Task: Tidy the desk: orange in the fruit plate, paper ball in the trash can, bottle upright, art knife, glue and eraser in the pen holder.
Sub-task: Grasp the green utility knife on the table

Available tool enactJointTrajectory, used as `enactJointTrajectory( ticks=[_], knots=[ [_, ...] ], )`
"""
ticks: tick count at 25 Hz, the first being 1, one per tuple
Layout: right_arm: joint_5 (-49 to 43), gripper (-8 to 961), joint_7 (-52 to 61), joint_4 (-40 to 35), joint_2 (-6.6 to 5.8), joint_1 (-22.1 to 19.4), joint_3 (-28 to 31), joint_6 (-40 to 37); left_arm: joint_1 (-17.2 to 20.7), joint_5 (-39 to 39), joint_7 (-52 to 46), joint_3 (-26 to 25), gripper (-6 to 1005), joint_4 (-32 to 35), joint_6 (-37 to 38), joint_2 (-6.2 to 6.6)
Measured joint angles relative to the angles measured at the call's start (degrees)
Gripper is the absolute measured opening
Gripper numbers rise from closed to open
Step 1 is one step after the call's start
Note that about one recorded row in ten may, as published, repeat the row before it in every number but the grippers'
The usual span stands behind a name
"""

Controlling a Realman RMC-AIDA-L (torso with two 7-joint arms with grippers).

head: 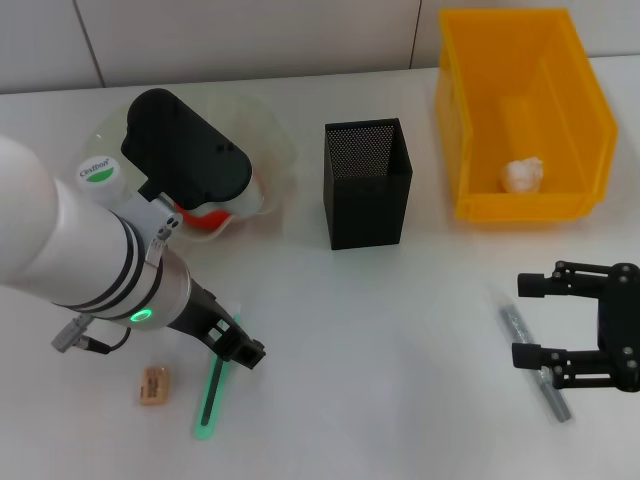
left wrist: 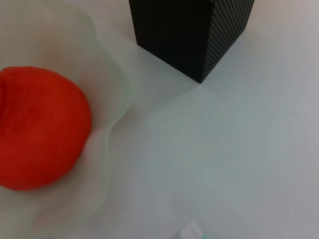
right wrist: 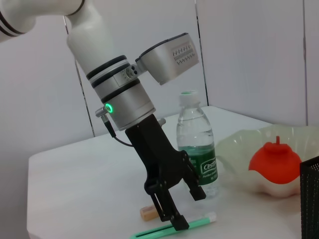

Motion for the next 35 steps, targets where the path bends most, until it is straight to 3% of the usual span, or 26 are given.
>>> enactJointTrajectory(
  ticks=[15,20,35],
  knots=[
    [-0.19,768,0.0,0.51,0.07,0.84,0.0,0.47,-2.31,0.06,0.0,0.09,837,-4.03,-0.6,0.0],
    [-0.37,768,0.0,0.61,0.07,1.18,-0.01,0.52,-2.89,0.09,0.0,0.09,643,-4.97,-0.59,0.0],
    [-0.42,768,0.0,1.09,0.07,1.93,0.0,0.65,-3.4,0.7,0.0,0.09,579,-5.83,-0.67,0.0]
  ],
)
